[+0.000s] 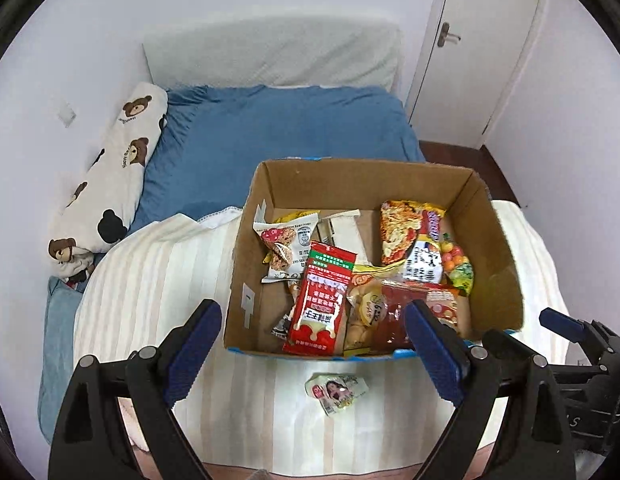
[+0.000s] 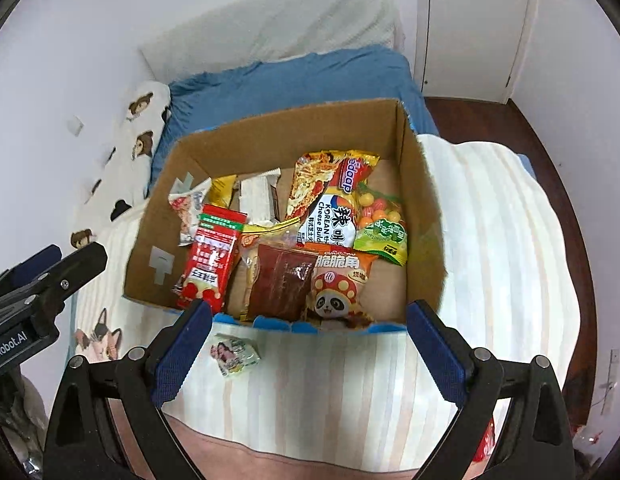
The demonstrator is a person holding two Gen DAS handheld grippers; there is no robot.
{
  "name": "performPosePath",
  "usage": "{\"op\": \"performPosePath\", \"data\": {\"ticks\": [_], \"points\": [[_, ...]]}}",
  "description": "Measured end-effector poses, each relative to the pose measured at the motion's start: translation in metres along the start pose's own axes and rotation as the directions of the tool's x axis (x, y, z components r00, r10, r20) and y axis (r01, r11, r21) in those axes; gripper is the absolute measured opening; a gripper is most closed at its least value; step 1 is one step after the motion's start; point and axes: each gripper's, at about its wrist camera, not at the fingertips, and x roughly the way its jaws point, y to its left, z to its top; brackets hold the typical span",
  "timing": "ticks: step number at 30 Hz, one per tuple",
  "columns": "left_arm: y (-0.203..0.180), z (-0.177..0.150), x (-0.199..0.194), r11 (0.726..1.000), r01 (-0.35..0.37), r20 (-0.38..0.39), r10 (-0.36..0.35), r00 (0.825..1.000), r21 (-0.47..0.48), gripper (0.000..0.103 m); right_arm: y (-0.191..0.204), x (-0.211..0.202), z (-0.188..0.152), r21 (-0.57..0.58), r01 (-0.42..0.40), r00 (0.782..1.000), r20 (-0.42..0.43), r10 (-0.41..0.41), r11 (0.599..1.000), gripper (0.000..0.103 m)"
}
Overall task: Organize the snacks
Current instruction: 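Lift both tools out of the box, then grasp the small candy packet with the left tool while the right tool grasps the red triangle packet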
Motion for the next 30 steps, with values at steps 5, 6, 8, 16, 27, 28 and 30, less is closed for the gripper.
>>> {"op": "performPosePath", "data": {"ticks": [5, 6, 8, 16, 27, 28, 30], "points": [[-0.004, -0.019, -0.019, 1.000, 0.018, 0.032, -0.018, 0.999, -0.022, 0.094, -0.002, -0.024, -0.019, 0.017, -0.039, 0.999, 0.034, 0.038, 0.999, 0.100], [-0.005, -0.026, -0.022, 0.999, 0.023, 0.035, -0.022, 0.999, -0.030, 0.094, -0.004, -0.029, -0.026, 0.026, -0.052, 0.998, 0.044, 0.051, 0.998, 0.100], [-0.005, -0.041, -0.024, 0.999, 0.023, 0.032, -0.022, 0.999, -0.044, 0.094, -0.010, -0.035, -0.042, 0.043, -0.058, 0.997, 0.054, 0.056, 0.997, 0.100], [0.000, -0.099, 0.015, 0.998, -0.019, -0.084, 0.014, 0.996, -0.063, 0.094, -0.083, -0.025, -0.107, 0.237, -0.028, 0.999, 0.027, 0.022, 0.971, 0.086], [0.006, -0.121, 0.095, 0.997, -0.028, -0.262, 0.010, 0.965, -0.066, 0.094, -0.205, 0.029, -0.173, 0.598, 0.092, 0.991, -0.133, -0.015, 0.796, 0.076], [0.004, -0.121, 0.103, 0.998, -0.030, -0.279, 0.013, 0.960, -0.057, 0.094, -0.208, 0.033, -0.176, 0.608, 0.099, 0.990, -0.141, -0.016, 0.788, 0.076], [-0.002, -0.119, 0.120, 0.999, -0.013, -0.315, -0.004, 0.949, -0.052, 0.094, -0.213, 0.040, -0.180, 0.626, 0.093, 0.990, -0.141, -0.005, 0.774, 0.076]]}}
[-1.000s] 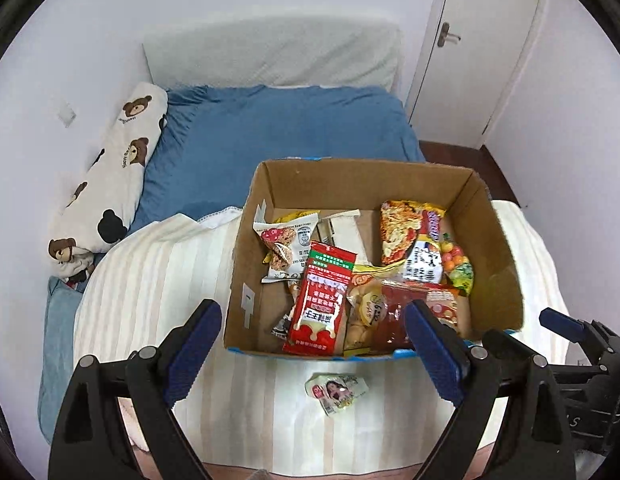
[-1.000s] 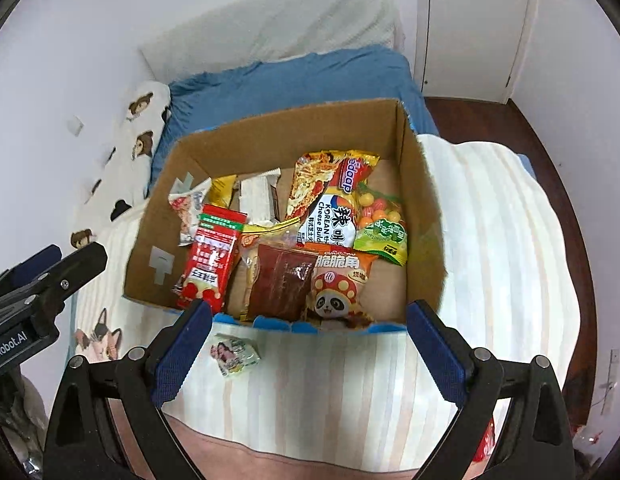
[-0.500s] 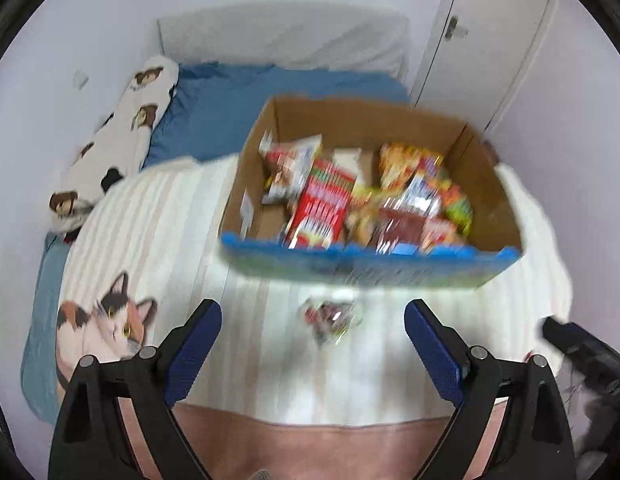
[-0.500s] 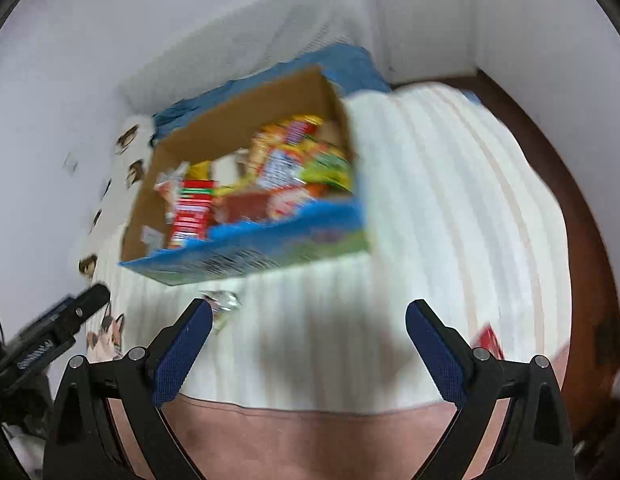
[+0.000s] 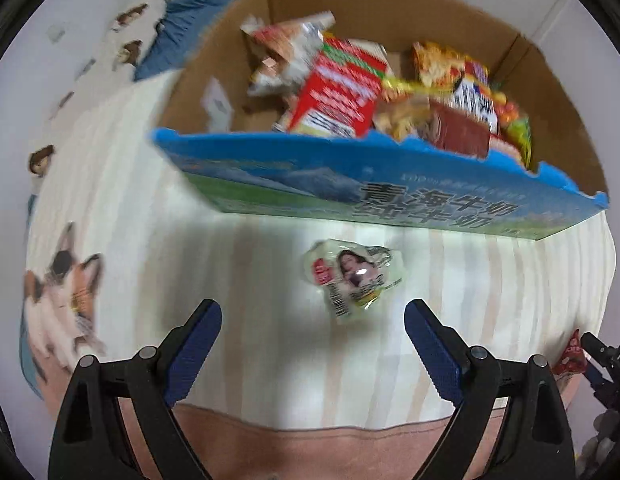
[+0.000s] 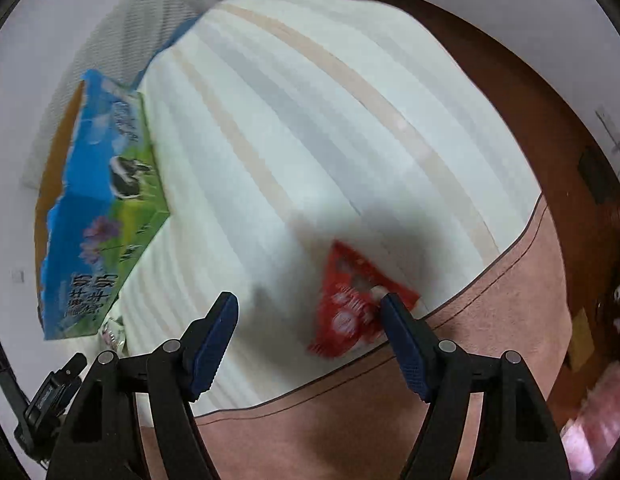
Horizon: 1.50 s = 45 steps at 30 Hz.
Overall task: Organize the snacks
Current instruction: 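Grasp the small candy packet with the left tool while the right tool grasps the red triangle packet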
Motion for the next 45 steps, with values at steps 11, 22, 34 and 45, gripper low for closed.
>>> {"op": "performPosePath", "data": {"ticks": [11, 22, 34, 45], "points": [[-0.023, 0.019, 0.058, 0.999, 0.008, -0.097, -0.003, 0.995, 0.050, 0.076, -0.012, 0.020, -0.005, 0.027, 0.038, 0.998, -0.044, -0.037, 0.999, 0.076], [-0.006, -0.013, 0.051, 0.999, 0.030, -0.072, -0.028, 0.997, 0.031, 0.055, 0.002, 0.020, -0.027, -0.101, 0.064, 0.998, 0.007, -0.063, 0.993, 0.067], [0.029, -0.118, 0.033, 0.996, 0.084, -0.149, -0.084, 0.985, -0.003, 0.055, 0.069, 0.034, -0.096, -0.353, -0.036, 0.995, -0.100, 0.001, 0.935, 0.064], [0.046, -0.153, 0.060, 0.993, 0.112, -0.234, -0.115, 0.965, -0.026, 0.064, 0.083, 0.057, -0.131, -0.382, -0.072, 0.984, -0.176, 0.004, 0.921, 0.075]]}}
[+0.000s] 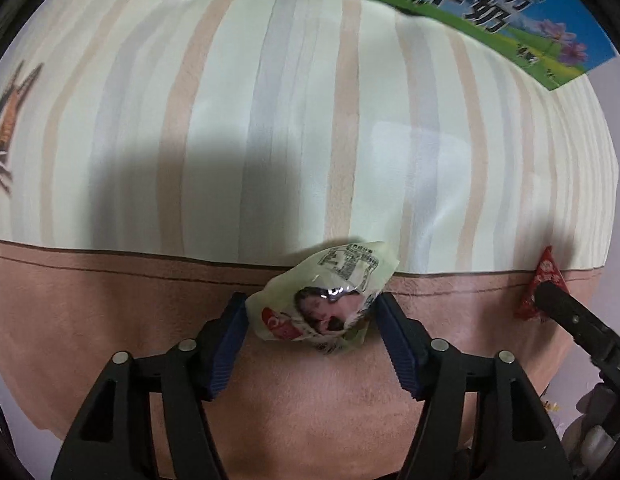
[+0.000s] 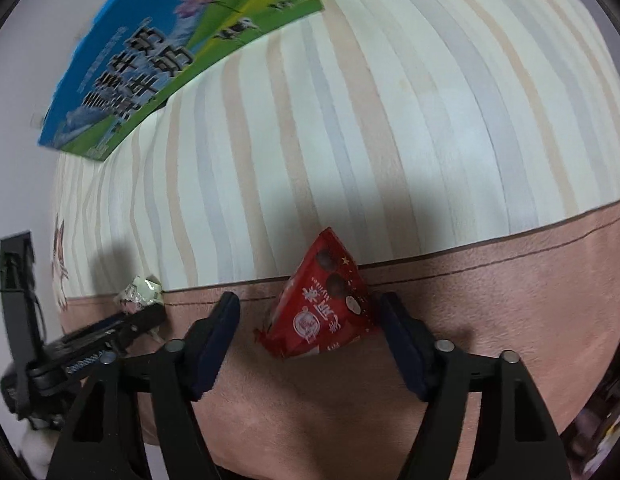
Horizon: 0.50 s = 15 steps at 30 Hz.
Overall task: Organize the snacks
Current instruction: 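Grasp the small candy packet with the left tool while the right tool grasps the red triangle packet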
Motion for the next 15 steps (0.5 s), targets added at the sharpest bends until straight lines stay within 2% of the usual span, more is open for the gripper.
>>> {"op": "performPosePath", "data": {"ticks": [2, 4, 9, 10, 15], "points": [[-0.005, -0.001, 0.008, 1.000, -0.013, -0.001, 0.013, 1.000, 0.002, 0.066, -0.003, 0.004, 0.005, 0.014, -0.006, 1.000, -0.001, 0.006, 1.000, 0.076], [-0.003, 0.013, 0.011, 1.000, -0.025, 0.002, 0.025, 1.000, 0.004, 0.066, -0.004, 0.004, 0.007, 0.008, 0.005, 1.000, 0.001, -0.005, 1.000, 0.076], [-0.011, 0.011, 0.018, 0.999, -0.048, 0.029, 0.048, 0.998, -0.004, 0.065, -0.001, 0.008, 0.005, -0.003, 0.044, 0.999, 0.026, -0.043, 0.999, 0.075], [-0.018, 0.022, 0.019, 0.999, -0.053, 0.037, 0.053, 0.998, -0.002, 0.062, 0.000, 0.009, 0.004, -0.007, 0.052, 0.998, 0.032, -0.052, 0.999, 0.074], [-0.037, 0.002, 0.013, 0.995, -0.094, 0.095, 0.092, 0.991, 0.018, 0.049, 0.003, 0.008, 0.001, -0.033, 0.069, 0.996, 0.063, -0.067, 0.997, 0.060]]}}
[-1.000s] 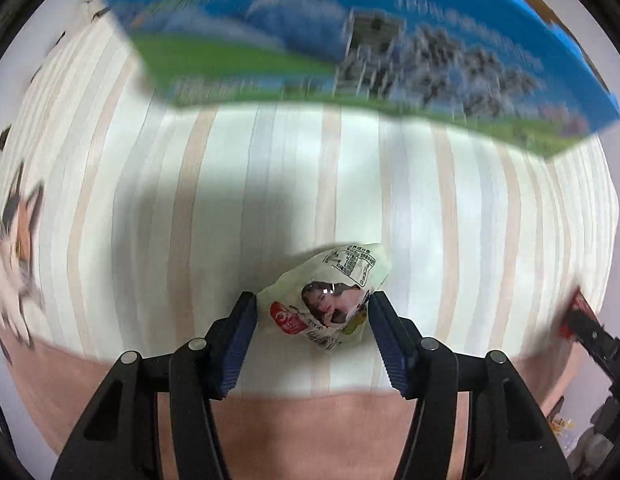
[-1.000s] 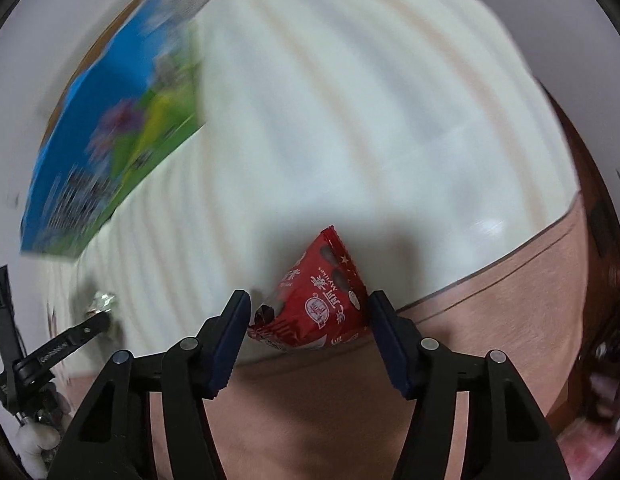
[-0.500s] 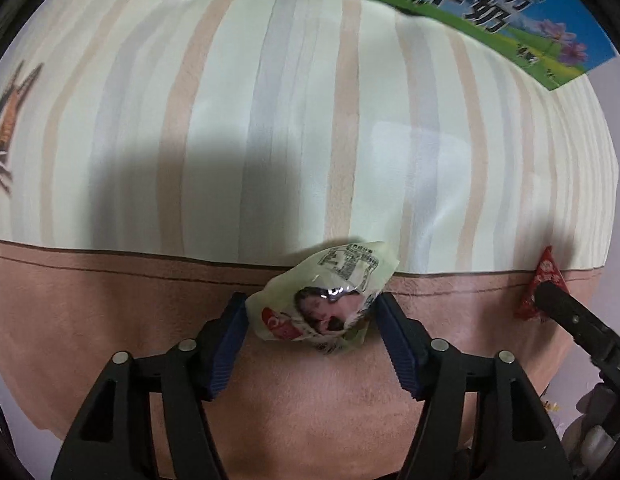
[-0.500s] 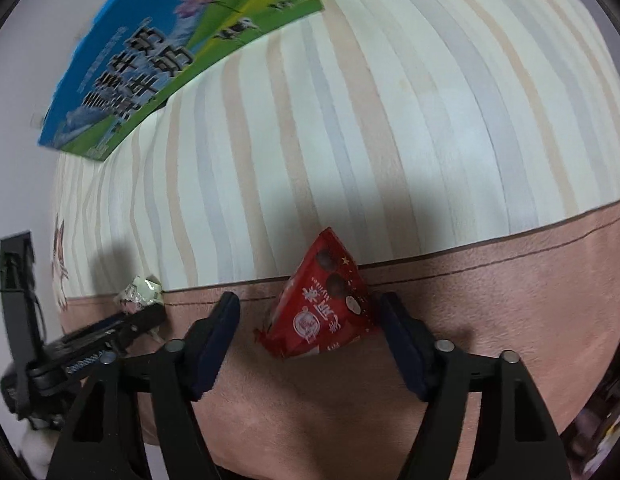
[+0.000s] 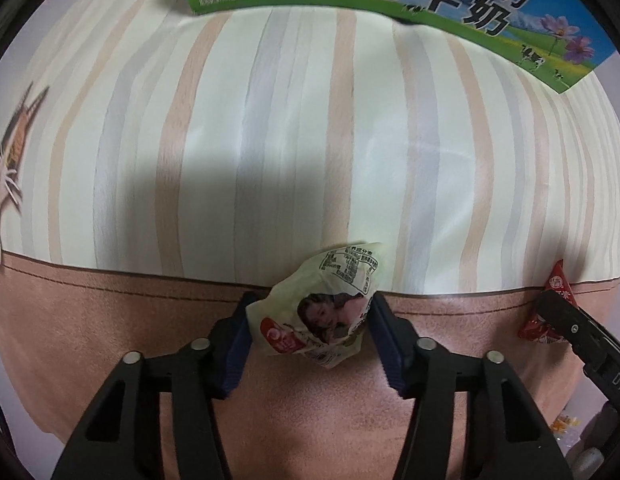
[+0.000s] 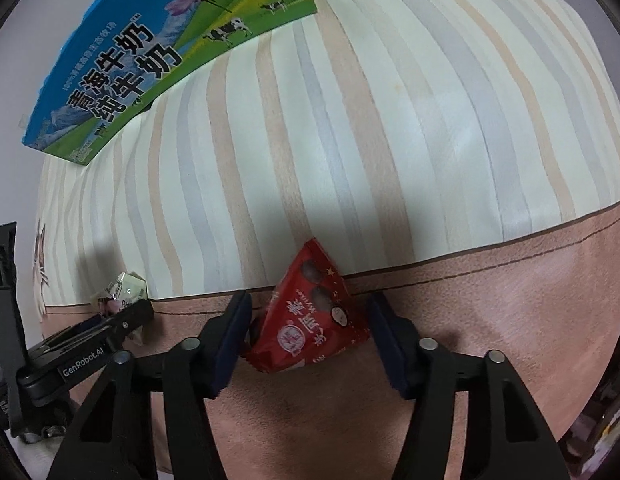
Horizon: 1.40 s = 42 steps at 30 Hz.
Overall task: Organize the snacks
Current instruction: 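Grasp the small candy packet with the left tool while the right tool grasps the red triangle packet, then carry both packets over the cardboard box and lower them inside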
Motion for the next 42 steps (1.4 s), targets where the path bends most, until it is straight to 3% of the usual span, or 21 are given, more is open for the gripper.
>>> {"op": "performPosePath", "data": {"ticks": [8, 15, 26, 29, 30, 31, 32, 33, 40, 42], "points": [[-0.027, -0.014, -0.013, 0.999, -0.011, 0.028, 0.010, 1.000, 0.038, 0.044, 0.003, -0.018, -0.008, -0.058, -0.012, 0.998, 0.055, 0.015, 0.998, 0.043], [-0.045, -0.035, -0.036, 0.998, 0.018, 0.030, -0.020, 0.999, 0.053, 0.044, -0.001, -0.030, -0.015, -0.067, -0.066, 0.995, 0.076, 0.071, 0.996, 0.039], [-0.070, -0.015, -0.104, 0.995, 0.075, 0.073, -0.081, 0.994, 0.071, 0.044, -0.005, -0.054, -0.019, -0.032, -0.183, 0.978, 0.095, 0.185, 0.983, 0.028], [-0.076, -0.011, -0.104, 0.995, 0.065, 0.068, -0.070, 0.995, 0.082, 0.044, 0.000, -0.049, -0.015, -0.064, -0.157, 0.985, 0.057, 0.161, 0.985, 0.029], [-0.076, -0.008, -0.099, 0.995, 0.067, 0.055, -0.071, 0.996, 0.080, 0.044, -0.002, -0.045, -0.015, -0.047, -0.156, 0.987, 0.033, 0.157, 0.987, 0.034], [-0.073, -0.005, -0.095, 0.995, 0.067, 0.046, -0.070, 0.996, 0.080, 0.044, -0.004, -0.042, -0.016, -0.027, -0.155, 0.988, 0.009, 0.156, 0.987, 0.041], [-0.073, -0.004, -0.090, 0.995, 0.061, 0.037, -0.064, 0.997, 0.081, 0.044, -0.006, -0.040, -0.018, -0.019, -0.154, 0.988, -0.010, 0.154, 0.988, 0.065], [-0.073, -0.005, -0.088, 0.995, 0.058, 0.030, -0.061, 0.998, 0.081, 0.044, -0.007, -0.039, -0.022, -0.015, -0.154, 0.988, -0.022, 0.154, 0.988, 0.079], [-0.079, -0.019, -0.052, 0.996, 0.044, -0.029, -0.042, 0.999, 0.082, 0.044, -0.006, -0.012, -0.040, -0.021, -0.139, 0.988, -0.072, 0.137, 0.990, 0.078], [-0.081, -0.026, -0.049, 0.996, 0.040, -0.034, -0.037, 0.999, 0.078, 0.044, -0.004, -0.010, -0.042, -0.047, -0.105, 0.994, -0.033, 0.104, 0.993, 0.058]]}}
